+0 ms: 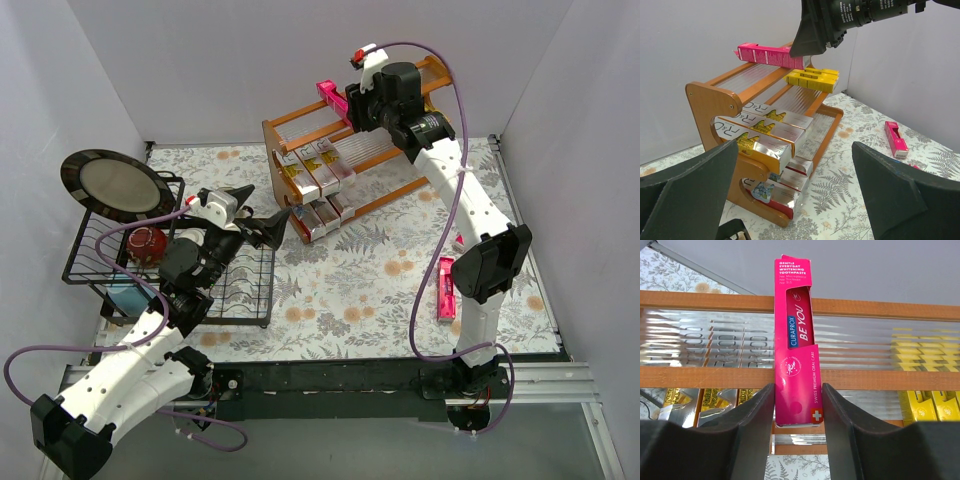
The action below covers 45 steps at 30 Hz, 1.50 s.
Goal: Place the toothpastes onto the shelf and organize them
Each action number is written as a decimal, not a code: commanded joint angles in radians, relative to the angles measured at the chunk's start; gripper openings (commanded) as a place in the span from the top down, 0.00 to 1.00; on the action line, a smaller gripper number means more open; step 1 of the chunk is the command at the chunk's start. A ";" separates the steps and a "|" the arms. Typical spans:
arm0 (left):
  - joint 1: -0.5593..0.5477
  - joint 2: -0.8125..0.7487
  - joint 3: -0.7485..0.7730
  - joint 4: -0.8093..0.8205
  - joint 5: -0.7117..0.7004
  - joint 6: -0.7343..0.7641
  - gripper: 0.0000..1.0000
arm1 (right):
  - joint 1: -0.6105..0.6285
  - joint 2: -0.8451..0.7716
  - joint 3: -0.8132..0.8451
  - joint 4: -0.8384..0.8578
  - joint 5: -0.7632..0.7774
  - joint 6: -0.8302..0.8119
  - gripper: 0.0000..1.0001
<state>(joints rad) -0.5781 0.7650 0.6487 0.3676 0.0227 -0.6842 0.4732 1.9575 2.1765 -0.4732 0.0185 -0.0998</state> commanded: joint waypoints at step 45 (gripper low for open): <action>-0.003 -0.062 0.012 0.004 0.002 -0.003 0.02 | -0.019 -0.893 -1.136 0.032 0.337 0.384 0.01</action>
<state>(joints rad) -0.5781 0.7181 0.6487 0.3679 0.0227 -0.6830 0.4671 1.1717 1.1908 -0.3641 0.2234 0.1299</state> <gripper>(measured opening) 0.981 0.985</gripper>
